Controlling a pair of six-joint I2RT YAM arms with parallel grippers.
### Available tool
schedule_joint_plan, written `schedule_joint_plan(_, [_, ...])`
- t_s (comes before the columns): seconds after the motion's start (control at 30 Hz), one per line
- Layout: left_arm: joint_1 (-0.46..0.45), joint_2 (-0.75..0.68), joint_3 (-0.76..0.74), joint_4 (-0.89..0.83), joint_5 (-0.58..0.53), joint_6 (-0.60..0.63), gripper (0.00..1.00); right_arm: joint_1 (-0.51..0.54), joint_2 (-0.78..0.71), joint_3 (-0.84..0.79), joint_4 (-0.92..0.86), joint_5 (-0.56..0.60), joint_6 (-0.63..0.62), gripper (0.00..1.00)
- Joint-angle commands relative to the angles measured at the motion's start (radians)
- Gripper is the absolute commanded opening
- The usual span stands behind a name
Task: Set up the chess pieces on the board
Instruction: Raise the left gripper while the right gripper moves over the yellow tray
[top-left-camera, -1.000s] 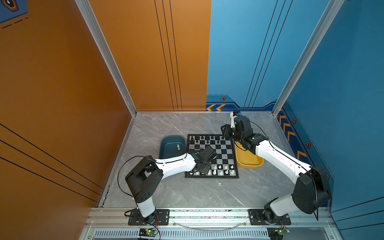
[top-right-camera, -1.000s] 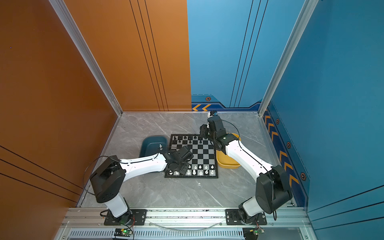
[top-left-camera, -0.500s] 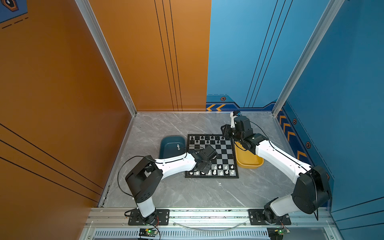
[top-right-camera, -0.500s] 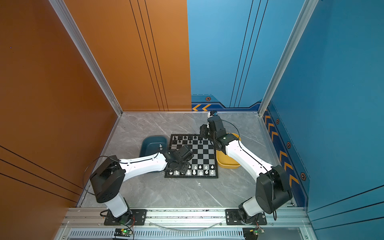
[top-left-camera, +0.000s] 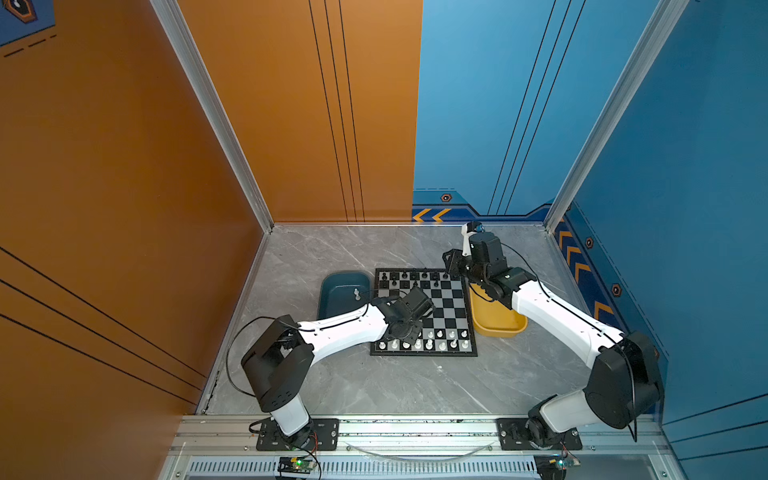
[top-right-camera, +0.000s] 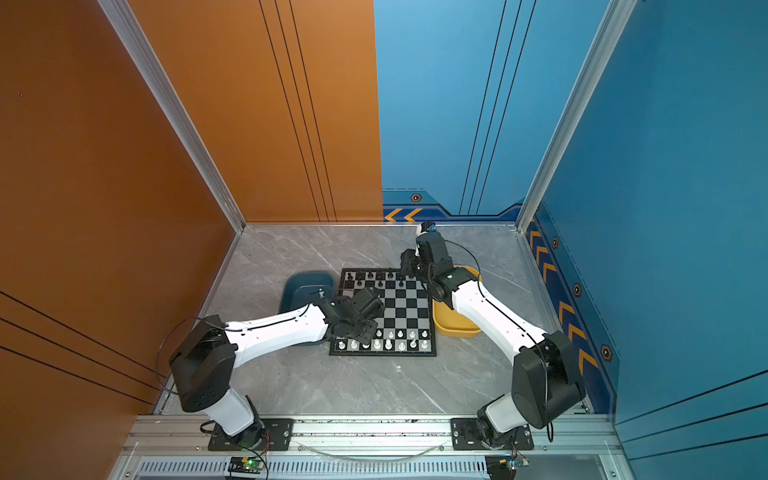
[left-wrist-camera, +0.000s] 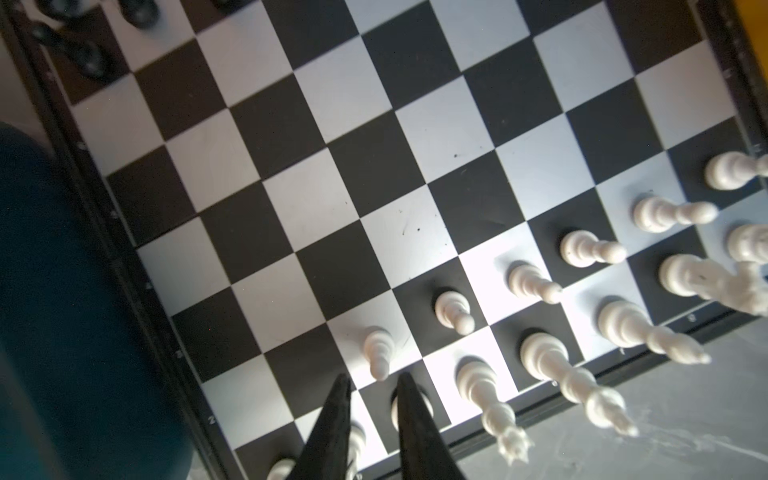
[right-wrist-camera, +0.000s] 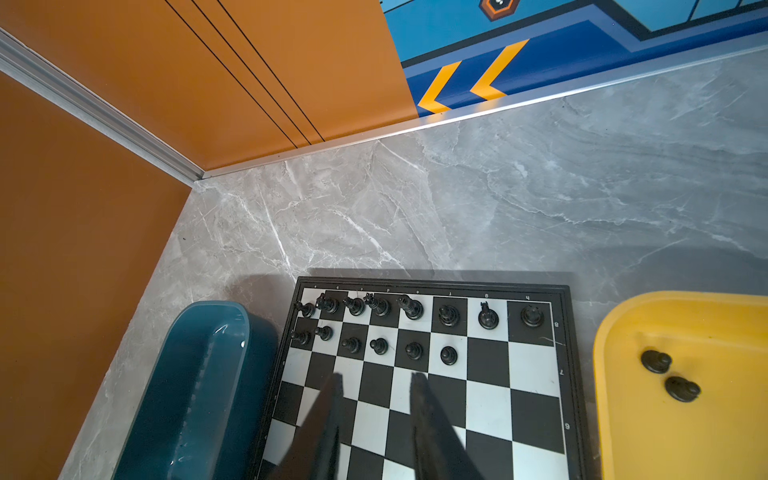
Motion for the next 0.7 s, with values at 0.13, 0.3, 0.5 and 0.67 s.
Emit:
schedule_joint_plan(0.13, [0.005,-0.148,0.076,-0.046,-0.128,0.066,0.25,-0.003,-0.04,-0.014,0.004,0.01,0.009,0.3])
schedule_joint_plan(0.3, [0.03,-0.241,0.131,0.014,-0.207,0.144,0.28,-0.003,-0.038,-0.003,-0.017,0.016,0.0,0.3])
schedule_joint_plan(0.5, [0.103,-0.355,0.115,0.192,-0.199,0.203,0.36,-0.015,-0.062,0.024,-0.118,0.058,-0.057,0.3])
schedule_joint_plan(0.67, [0.169,-0.418,0.054,0.291,-0.197,0.184,0.41,-0.074,-0.078,0.049,-0.24,0.095,-0.127,0.31])
